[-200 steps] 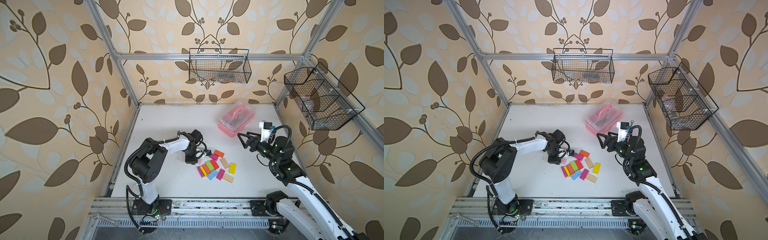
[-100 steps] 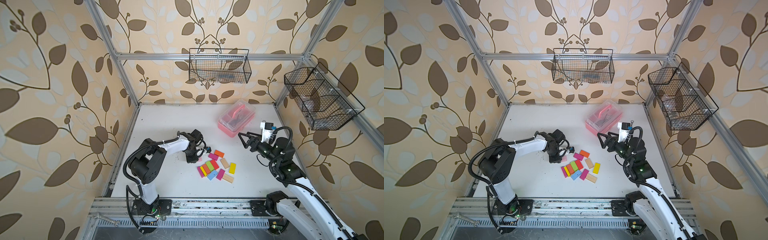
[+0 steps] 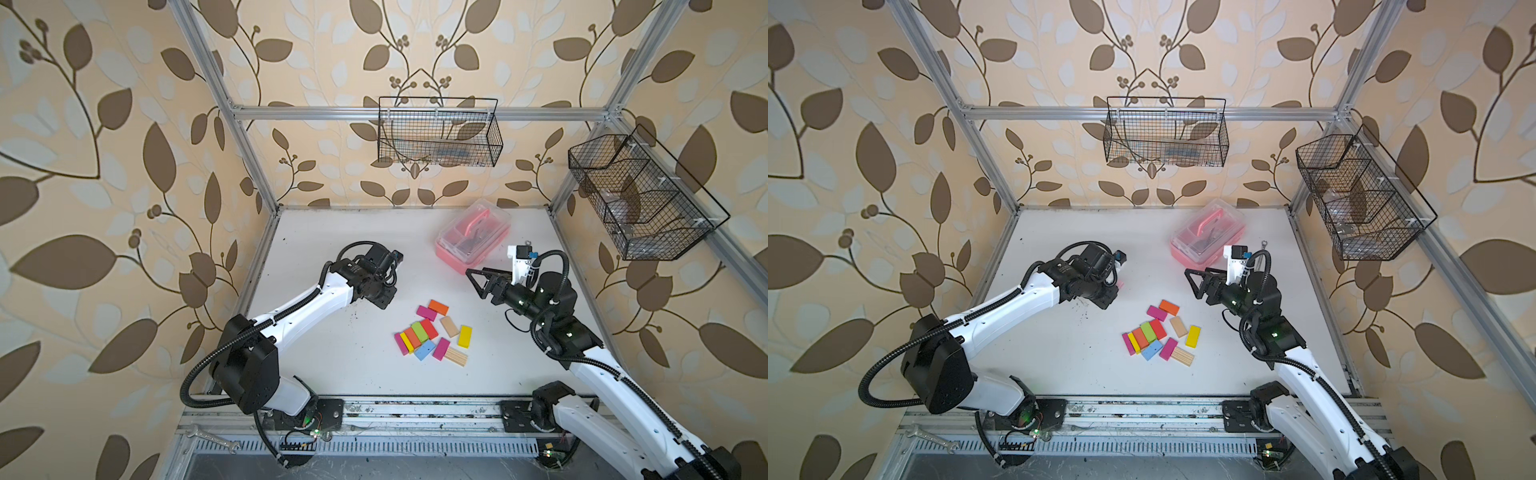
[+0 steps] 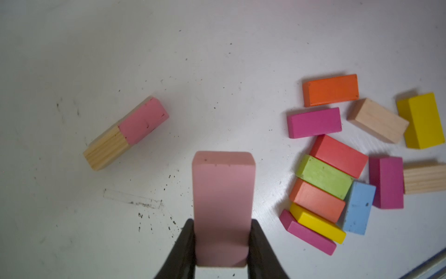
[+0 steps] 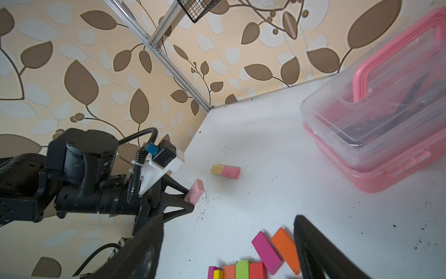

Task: Assemble the number 7 with building blocks
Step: Pick up the building block from the center of the board, then assemble the building block at the center of the board.

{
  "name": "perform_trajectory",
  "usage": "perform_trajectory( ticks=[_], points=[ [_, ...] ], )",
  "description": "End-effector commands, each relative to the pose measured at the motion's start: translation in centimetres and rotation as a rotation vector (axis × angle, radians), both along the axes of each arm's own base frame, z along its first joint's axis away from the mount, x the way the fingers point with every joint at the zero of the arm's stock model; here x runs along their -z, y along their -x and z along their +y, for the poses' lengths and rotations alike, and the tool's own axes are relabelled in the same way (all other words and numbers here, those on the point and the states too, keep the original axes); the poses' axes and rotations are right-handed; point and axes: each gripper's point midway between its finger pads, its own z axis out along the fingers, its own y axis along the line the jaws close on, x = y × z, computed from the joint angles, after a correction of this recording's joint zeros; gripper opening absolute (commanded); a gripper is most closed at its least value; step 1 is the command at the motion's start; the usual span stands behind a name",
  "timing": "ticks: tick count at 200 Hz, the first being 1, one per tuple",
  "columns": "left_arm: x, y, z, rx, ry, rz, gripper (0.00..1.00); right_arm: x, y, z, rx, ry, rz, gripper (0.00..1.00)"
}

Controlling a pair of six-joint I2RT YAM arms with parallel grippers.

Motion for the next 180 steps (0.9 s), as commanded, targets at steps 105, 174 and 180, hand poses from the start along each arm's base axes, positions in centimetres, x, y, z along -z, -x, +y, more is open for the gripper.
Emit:
perform_trajectory(
  ticks=[105, 174, 180],
  points=[
    [8.7, -1.6, 1.6, -0.580, 0.100, 0.186, 0.25, 0.5, 0.4, 3.6, -0.077, 0.087, 0.034, 0.85],
    [11.3, -3.7, 2.5, -0.573, 0.060, 0.228, 0.26, 1.4, -0.3, 3.8, -0.071, 0.095, 0.049, 0.85],
    [11.4, -3.8, 2.5, -0.573, 0.059, 0.228, 0.26, 1.5, -0.4, 3.9, -0.072, 0.095, 0.051, 0.85]
  ],
)
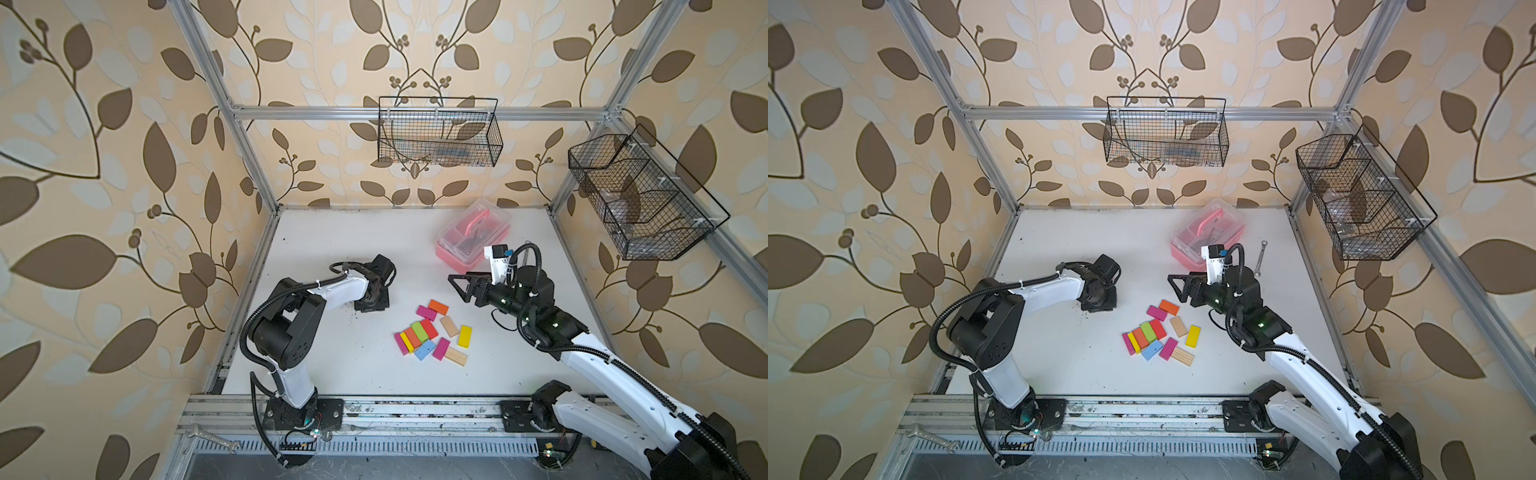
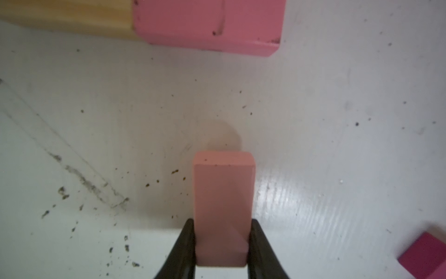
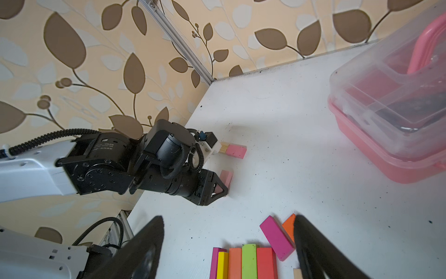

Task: Assemble the number 7 with building blocks
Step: Assemble the building block at the center of the board.

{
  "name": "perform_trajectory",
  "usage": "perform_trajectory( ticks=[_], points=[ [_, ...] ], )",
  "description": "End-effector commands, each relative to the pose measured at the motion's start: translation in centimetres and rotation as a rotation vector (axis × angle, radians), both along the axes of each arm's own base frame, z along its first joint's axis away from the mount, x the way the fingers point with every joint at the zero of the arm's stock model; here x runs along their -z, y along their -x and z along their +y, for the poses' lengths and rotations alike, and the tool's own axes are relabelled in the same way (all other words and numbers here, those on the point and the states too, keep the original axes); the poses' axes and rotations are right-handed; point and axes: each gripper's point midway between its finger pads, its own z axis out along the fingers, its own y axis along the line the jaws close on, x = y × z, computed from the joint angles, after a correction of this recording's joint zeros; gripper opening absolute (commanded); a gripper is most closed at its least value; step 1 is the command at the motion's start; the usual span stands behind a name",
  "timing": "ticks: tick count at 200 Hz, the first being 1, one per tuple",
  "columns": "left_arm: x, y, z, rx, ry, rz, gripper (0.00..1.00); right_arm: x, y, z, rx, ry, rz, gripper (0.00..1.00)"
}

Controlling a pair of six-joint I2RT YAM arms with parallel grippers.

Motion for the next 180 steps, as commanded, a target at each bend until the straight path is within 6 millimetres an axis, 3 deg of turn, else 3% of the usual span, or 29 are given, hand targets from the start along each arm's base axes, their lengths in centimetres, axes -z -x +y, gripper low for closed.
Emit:
perform_trajectory(
  ticks=[1, 60, 111, 136, 156, 180],
  points=[
    [-0.4, -1.4, -0.3, 0.013, 0.021, -0.023, 0.26, -0.3, -0.5, 0.2, 0.005, 0.008, -0.017, 0.85],
    [0.4, -2.5, 0.0, 0.029, 0.011, -0.001, 0.31, 0.2, -1.1, 0.4, 0.007, 0.009, -0.004, 0.85],
    [0.3, -2.1, 0.4, 0.039, -0.005, 0.007, 0.53, 0.3, -1.3, 0.4, 0.016, 0.004, 0.002, 0.88],
    [-0.1, -1.7, 0.6, 0.036, -0.003, 0.000, 0.59, 0.5, -1.3, 0.5, 0.017, -0.004, 0.008, 0.89],
    [-0.8, -1.5, 0.6, 0.038, 0.010, -0.015, 0.61, 0.5, -1.3, 0.6, 0.017, -0.002, 0.008, 0.89],
    [-3.7, -1.4, 0.4, 0.039, 0.051, -0.075, 0.64, 0.6, -1.2, 0.8, 0.017, -0.001, 0.024, 0.90]
  ],
)
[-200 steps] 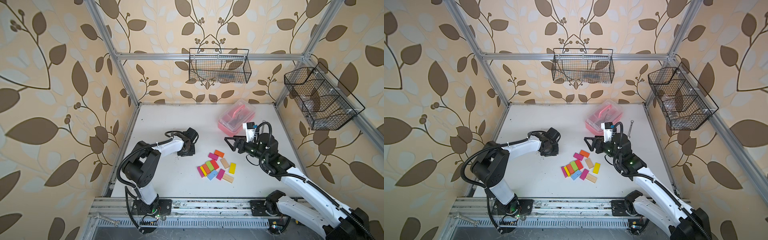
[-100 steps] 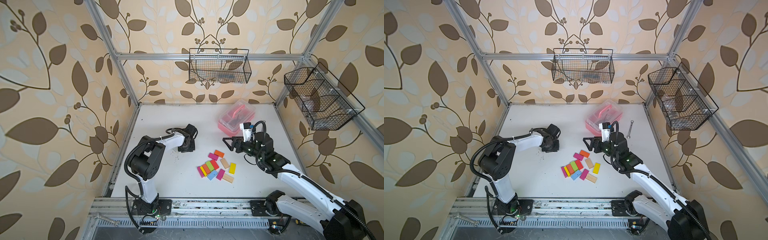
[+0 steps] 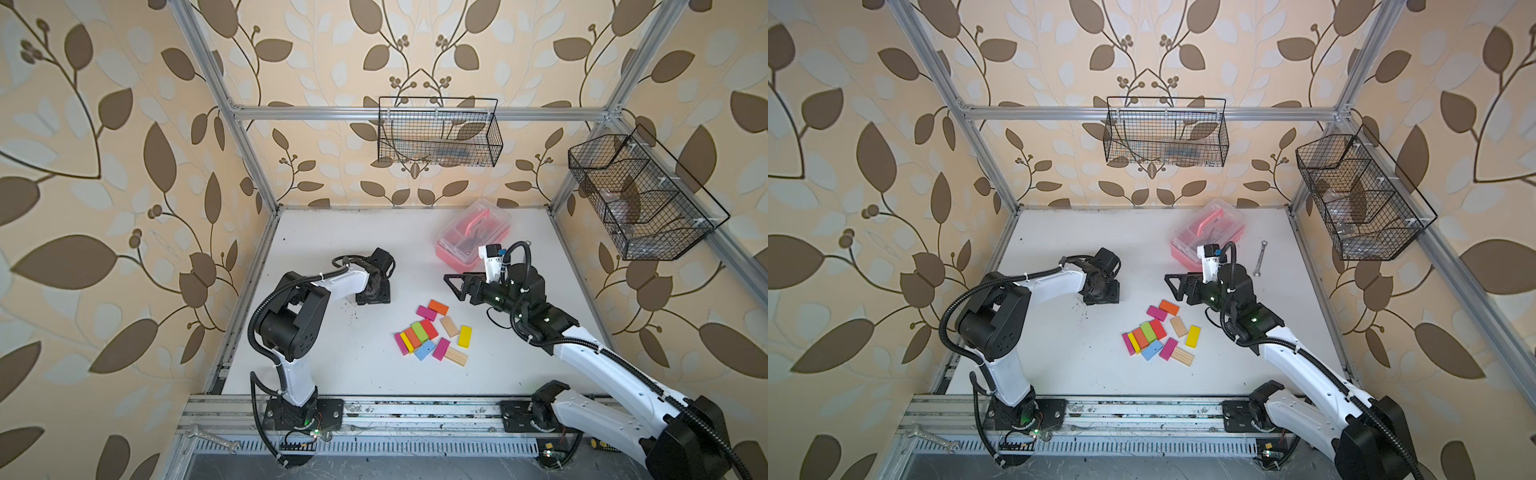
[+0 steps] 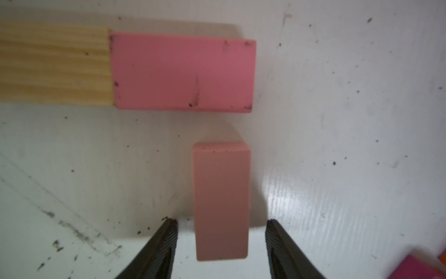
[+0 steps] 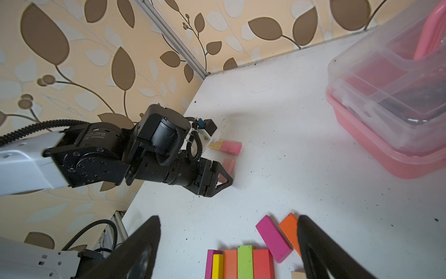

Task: Assemble the number 7 with building blocks
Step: Assemble the building block at the center of the board.

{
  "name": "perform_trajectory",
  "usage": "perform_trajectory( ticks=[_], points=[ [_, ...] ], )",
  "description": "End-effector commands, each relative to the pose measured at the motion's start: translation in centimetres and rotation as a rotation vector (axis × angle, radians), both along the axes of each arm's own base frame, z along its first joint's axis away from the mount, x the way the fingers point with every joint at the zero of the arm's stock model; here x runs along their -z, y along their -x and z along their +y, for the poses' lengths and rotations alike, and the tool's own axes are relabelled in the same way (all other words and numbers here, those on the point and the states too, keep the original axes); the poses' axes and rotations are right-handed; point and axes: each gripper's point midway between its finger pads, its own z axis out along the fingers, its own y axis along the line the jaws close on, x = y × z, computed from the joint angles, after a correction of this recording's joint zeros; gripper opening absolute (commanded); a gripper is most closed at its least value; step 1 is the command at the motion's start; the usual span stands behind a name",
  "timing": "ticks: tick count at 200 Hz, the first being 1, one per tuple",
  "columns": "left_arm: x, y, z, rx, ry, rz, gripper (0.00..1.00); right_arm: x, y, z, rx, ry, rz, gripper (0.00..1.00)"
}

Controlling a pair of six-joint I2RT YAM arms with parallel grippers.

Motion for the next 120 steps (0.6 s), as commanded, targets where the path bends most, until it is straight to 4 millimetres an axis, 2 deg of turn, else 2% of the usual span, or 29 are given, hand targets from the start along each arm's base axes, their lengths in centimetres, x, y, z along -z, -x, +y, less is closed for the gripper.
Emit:
perform_trajectory(
  ticks=[1, 35, 37, 64, 89, 101, 120],
  points=[
    [-3.5, 0.6, 0.4, -0.003, 0.037, -0.052, 0.64, -0.6, -0.3, 0.2, 0.012, -0.010, -0.003, 0.90],
    [-9.8, 1.5, 1.1, 0.004, 0.102, -0.201, 0.71, 0.2, -0.4, 1.3, -0.030, 0.003, 0.052, 0.91],
    [-10.9, 1.7, 1.1, 0.008, 0.116, -0.228, 0.71, 0.3, -0.4, 1.4, -0.036, 0.006, 0.057, 0.91],
    [-15.7, 3.4, 3.7, -0.025, 0.165, -0.348, 0.82, 2.0, 0.0, 4.3, -0.143, 0.137, 0.081, 0.93],
    [-17.2, 4.6, 7.8, -0.110, 0.254, -0.398, 0.88, 3.5, -0.1, 7.5, -0.206, 0.282, -0.013, 0.94],
    [-17.1, 4.9, 9.6, -0.143, 0.266, -0.395, 0.89, 4.2, 0.1, 9.3, -0.263, 0.336, -0.103, 0.95],
    [-16.9, 5.2, 11.3, -0.181, 0.316, -0.377, 0.89, 5.8, 0.3, 11.9, -0.364, 0.457, -0.231, 0.97]
  ],
)
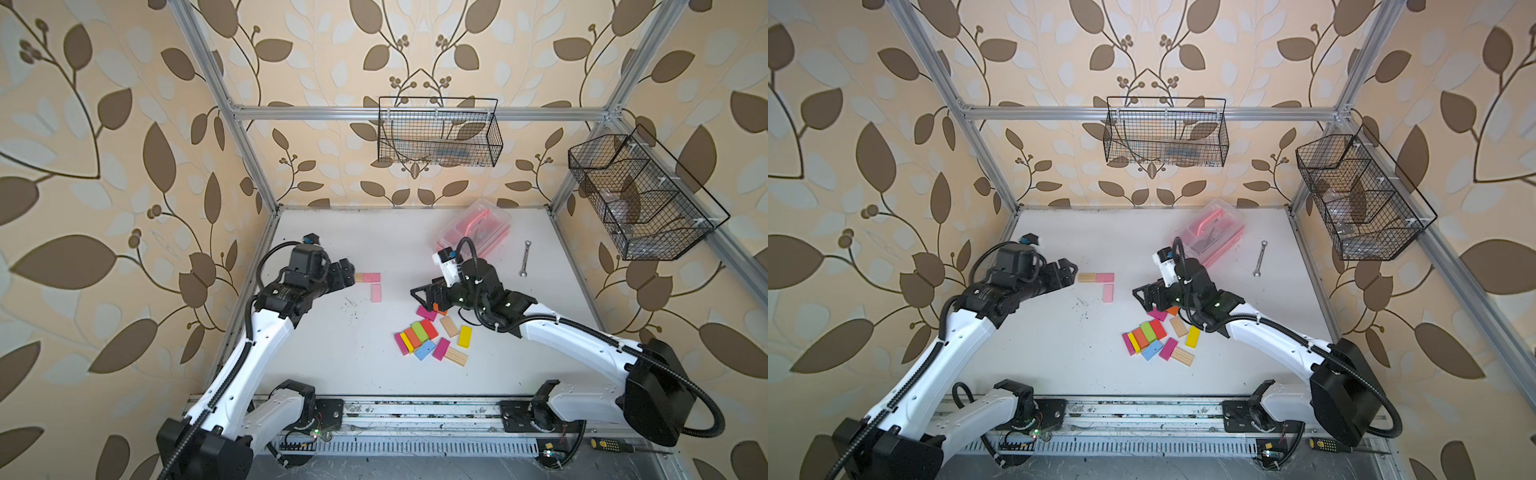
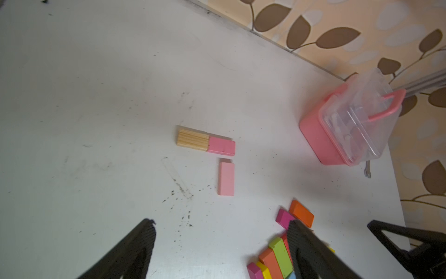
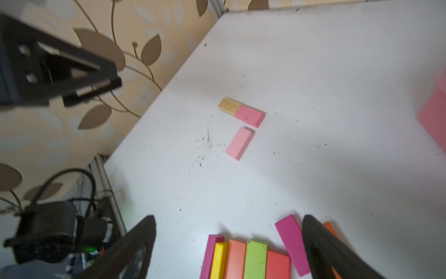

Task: Assemble the number 7 with building blocks
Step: Assemble the building block at the center of the board.

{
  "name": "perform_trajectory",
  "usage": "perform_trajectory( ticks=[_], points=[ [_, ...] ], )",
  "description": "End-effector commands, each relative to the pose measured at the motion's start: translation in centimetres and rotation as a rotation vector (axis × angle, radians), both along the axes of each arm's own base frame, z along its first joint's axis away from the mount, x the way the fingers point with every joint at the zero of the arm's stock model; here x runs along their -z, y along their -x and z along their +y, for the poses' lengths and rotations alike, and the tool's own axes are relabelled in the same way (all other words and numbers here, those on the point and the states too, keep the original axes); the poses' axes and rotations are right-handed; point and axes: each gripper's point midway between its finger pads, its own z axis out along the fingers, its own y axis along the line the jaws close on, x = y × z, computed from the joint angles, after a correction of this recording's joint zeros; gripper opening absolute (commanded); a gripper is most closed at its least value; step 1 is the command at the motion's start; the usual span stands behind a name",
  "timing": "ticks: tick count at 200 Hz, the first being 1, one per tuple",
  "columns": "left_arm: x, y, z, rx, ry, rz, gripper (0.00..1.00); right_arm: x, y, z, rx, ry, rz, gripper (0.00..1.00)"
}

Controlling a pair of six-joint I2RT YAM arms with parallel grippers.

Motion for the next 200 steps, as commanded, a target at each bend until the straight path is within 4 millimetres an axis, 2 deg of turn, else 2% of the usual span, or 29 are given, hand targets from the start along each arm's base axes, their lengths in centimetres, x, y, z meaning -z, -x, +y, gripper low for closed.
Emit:
perform_trajectory(
  ticks=[1, 25, 72, 111, 158, 200],
  points=[
    [2.4, 1.5, 0.6, 0.051, 0.067, 0.101, 0.89, 1.1, -0.7, 2.3, -0.116, 0.157, -0.222, 0.97],
    [2.7, 1.5, 1.9, 0.026, 0.127, 0.089, 0.90, 3.9, -2.1, 4.5, -0.134, 0.236, -0.214, 0.98],
    [4.5, 2.1, 3.7, 0.015, 0.178, 0.123, 0.94, 7.0, -3.4, 8.3, -0.132, 0.245, -0.172, 0.98],
    [4.9, 1.9, 3.5, 0.027, 0.201, 0.123, 0.95, 10.0, -4.4, 9.1, -0.091, 0.241, -0.124, 0.98],
    [5.2, 1.8, 3.1, 0.042, 0.222, 0.127, 0.95, 12.6, -5.0, 9.6, -0.067, 0.269, -0.101, 0.97],
    [5.3, 1.8, 3.0, 0.044, 0.228, 0.130, 0.95, 14.3, -6.4, 8.8, 0.032, 0.324, -0.109, 0.96]
  ],
)
